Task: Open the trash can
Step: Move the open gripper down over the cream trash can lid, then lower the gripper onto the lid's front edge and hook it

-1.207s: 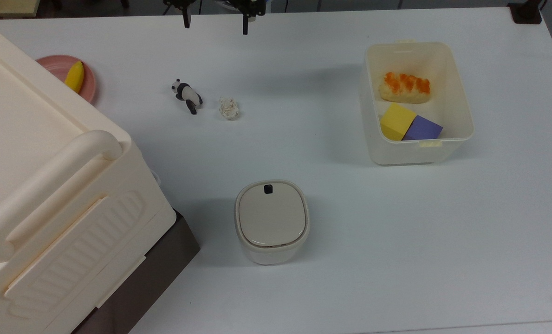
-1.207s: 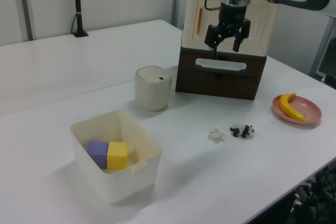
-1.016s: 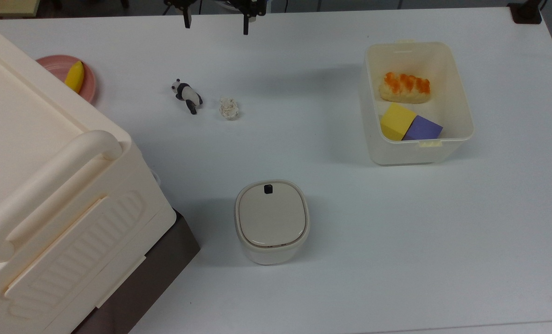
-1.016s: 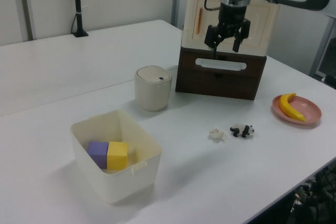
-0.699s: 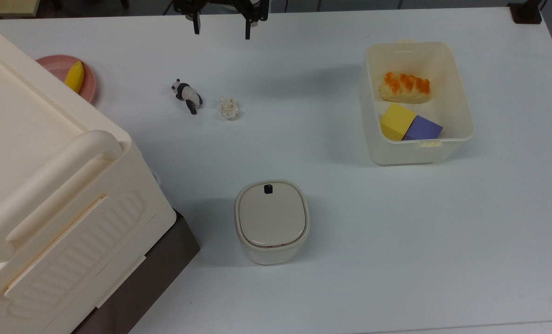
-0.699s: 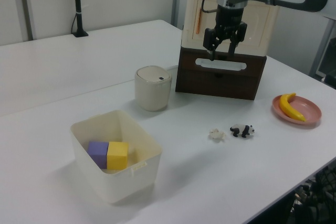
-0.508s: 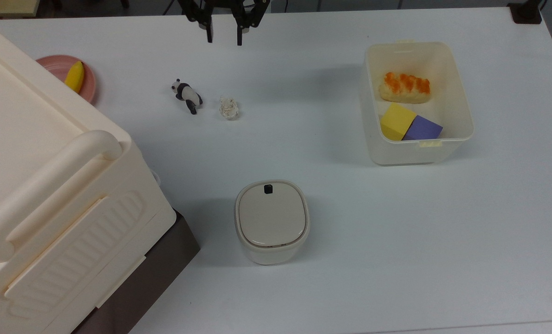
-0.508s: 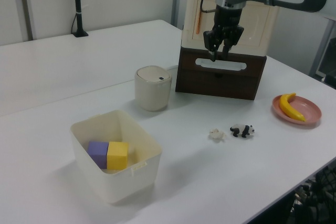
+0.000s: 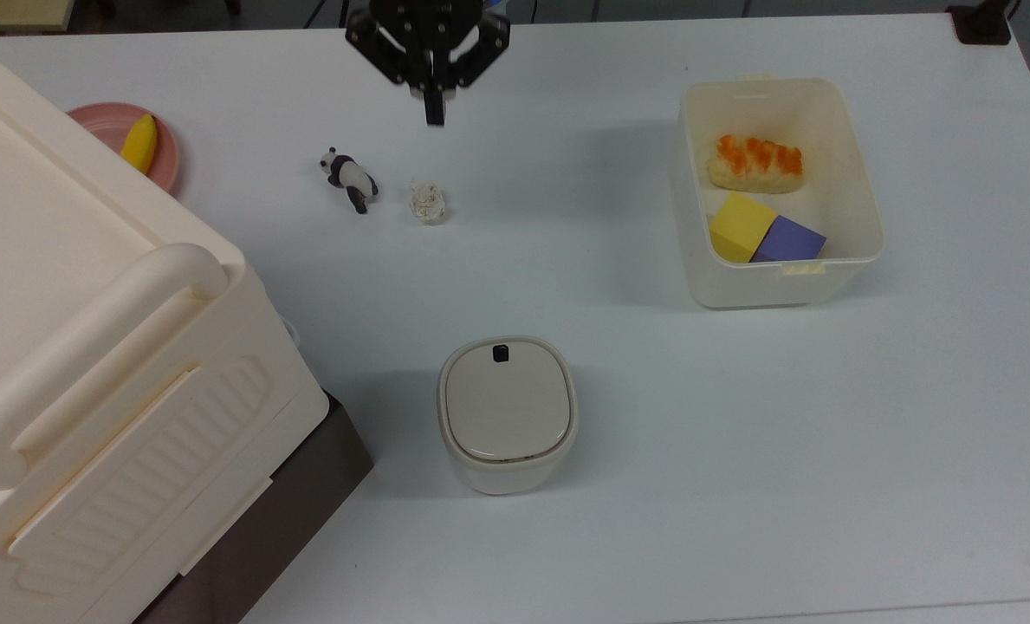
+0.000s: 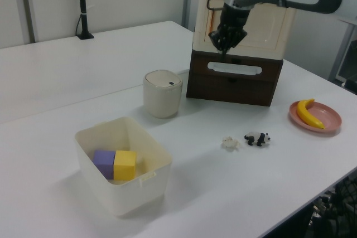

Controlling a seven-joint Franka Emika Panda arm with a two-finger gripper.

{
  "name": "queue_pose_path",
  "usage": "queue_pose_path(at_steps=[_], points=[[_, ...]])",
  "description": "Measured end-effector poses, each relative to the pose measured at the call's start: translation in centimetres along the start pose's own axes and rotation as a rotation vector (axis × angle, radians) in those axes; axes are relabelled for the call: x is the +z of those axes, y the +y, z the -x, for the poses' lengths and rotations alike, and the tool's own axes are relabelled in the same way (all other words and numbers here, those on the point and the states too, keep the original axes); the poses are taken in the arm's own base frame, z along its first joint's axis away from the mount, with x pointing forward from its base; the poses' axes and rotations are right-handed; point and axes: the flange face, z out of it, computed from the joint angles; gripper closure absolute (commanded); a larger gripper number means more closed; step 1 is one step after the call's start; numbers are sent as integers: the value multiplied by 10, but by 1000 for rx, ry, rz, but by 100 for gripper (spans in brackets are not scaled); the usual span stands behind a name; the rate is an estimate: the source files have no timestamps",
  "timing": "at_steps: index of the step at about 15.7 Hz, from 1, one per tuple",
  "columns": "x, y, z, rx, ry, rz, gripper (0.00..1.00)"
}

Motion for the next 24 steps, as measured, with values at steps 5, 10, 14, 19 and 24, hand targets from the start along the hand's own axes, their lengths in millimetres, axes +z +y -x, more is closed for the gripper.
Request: queue_pose_path(at_steps=[5, 10, 14, 19, 24], points=[[47, -9, -37, -7, 140, -24, 100], [101, -29, -55, -49, 173, -46, 100], [122, -37, -68, -68, 179, -55, 100], [140, -49, -81, -97, 175, -55, 100], [161, -56, -83, -120, 166, -42, 100]])
